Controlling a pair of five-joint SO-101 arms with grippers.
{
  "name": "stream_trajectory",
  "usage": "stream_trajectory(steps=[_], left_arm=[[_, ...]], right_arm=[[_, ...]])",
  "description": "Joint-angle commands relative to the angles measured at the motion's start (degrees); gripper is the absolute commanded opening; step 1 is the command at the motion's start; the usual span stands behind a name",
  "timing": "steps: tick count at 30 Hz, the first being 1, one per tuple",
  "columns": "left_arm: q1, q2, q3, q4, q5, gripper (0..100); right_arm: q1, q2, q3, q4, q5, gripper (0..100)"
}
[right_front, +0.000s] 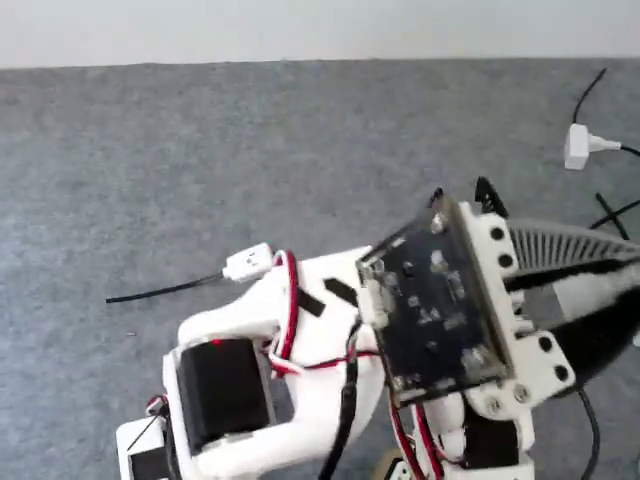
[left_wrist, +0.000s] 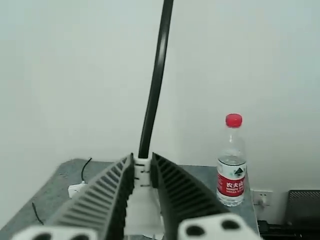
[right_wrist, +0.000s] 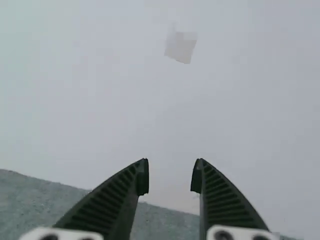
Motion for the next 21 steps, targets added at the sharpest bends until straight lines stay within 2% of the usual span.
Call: stream_trajectory(steps=[1,7,11,16,21], left_arm=[[2.4,-1.7,1.0,-0.4,0.4,1],[4.4,-1.8,3.6,-0.4,0.4,1],[4.4,-2.2,3.3,-0.4,0.4,1],[2.9,-2.3,3.2,-0.6,0.1,1],[1.2,-2.2,2.0,-1.9,0.3,1]], right_arm=[[0.6,7.9,-6.2,-1.5,0.8,16.2],[2.6,15.1,-12.0,-1.1,-0.4,16.2],[5.1,11.9,-12.0,-0.6,-4.6,16.2],[4.5,5.6,-12.2,6.1,-4.5,16.2],[4.4,2.0,-12.0,8.5,-4.5,16.2]])
